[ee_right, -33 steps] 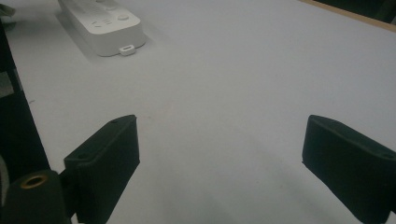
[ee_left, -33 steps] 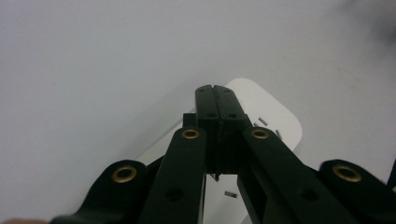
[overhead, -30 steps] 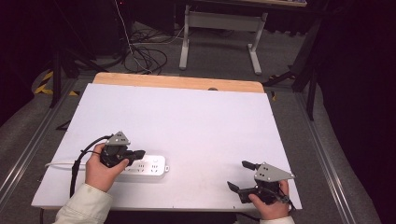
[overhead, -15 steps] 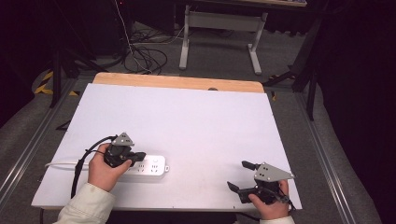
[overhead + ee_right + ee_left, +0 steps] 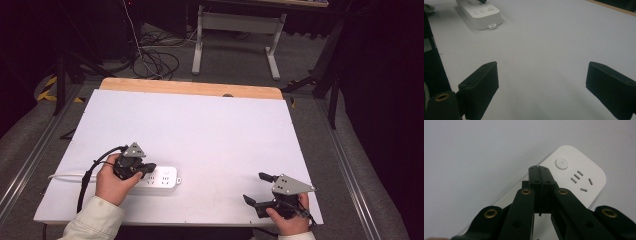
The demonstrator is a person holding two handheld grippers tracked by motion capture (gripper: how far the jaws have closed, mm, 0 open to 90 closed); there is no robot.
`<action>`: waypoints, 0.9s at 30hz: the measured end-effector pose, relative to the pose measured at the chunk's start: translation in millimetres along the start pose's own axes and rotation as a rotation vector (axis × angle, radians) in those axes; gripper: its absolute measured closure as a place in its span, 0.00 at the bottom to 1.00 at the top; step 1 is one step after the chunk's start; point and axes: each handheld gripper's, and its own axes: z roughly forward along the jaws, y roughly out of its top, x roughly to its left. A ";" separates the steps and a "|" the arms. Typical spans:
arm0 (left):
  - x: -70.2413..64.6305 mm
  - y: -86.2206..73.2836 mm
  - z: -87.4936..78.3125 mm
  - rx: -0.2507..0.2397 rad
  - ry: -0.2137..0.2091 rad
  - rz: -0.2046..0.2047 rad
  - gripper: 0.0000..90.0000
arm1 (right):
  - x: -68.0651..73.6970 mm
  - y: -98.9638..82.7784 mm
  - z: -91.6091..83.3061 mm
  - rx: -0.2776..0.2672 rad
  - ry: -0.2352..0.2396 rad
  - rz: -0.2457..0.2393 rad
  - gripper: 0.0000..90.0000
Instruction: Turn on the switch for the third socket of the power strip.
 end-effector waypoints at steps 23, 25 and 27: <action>-5.0 1.2 1.5 0.025 0.038 0.038 1.00 | 0.7 -0.2 -0.3 -0.001 0.002 0.002 0.13; -5.2 1.0 1.7 0.024 0.039 0.035 1.00 | 0.7 -0.1 -0.2 -0.003 0.003 0.001 0.13; -4.8 0.9 1.9 0.025 0.035 0.032 1.00 | 0.8 -0.1 -0.2 -0.003 0.003 0.000 0.13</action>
